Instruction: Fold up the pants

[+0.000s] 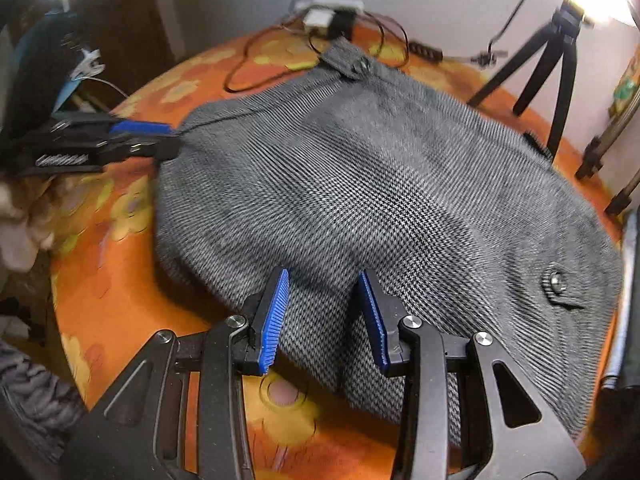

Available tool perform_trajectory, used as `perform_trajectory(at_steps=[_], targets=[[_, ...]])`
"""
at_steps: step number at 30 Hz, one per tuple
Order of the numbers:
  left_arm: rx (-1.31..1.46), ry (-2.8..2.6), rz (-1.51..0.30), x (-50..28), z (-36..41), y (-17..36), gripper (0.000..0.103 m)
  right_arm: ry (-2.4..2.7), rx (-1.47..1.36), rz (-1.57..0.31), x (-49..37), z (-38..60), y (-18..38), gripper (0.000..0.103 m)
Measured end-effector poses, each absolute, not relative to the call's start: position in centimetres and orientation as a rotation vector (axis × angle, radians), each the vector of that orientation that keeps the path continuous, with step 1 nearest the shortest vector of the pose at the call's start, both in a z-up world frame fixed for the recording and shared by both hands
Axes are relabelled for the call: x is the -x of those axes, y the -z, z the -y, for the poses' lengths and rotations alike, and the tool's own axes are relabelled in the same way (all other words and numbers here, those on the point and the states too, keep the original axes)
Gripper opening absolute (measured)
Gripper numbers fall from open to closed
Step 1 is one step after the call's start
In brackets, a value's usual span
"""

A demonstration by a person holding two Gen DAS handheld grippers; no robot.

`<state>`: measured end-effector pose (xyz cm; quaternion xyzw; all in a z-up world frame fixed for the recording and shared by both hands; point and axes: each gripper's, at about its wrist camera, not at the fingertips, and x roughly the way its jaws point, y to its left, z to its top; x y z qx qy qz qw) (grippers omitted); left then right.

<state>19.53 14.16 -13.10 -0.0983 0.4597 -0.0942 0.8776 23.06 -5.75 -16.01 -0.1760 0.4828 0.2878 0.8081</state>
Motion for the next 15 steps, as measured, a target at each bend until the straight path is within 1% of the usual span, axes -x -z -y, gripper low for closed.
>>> perform_trajectory(at_steps=[2,5,10,12,15], targets=[[0.21,0.183,-0.966,-19.2,-14.5,13.6,0.036,-0.607,0.406,-1.037,-23.2,5.2,16.5,0.038],[0.249,0.192,-0.96,-18.7,-14.8,13.9,0.036,-0.61,0.407,-1.029,-23.2,5.3,15.8,0.038],[0.153,0.163,-0.907,-17.8,-14.1,12.3,0.036,-0.587,0.287,-0.971,-22.6,7.7,12.3,0.038],[0.127,0.174,-0.878,-17.5,-13.5,11.1,0.036,-0.532,0.198,-0.947,-22.1,10.5,10.6,0.04],[0.086,0.215,-0.851,-17.3,-11.8,9.7,0.036,-0.398,0.074,-0.924,-21.6,15.4,8.8,0.046]])
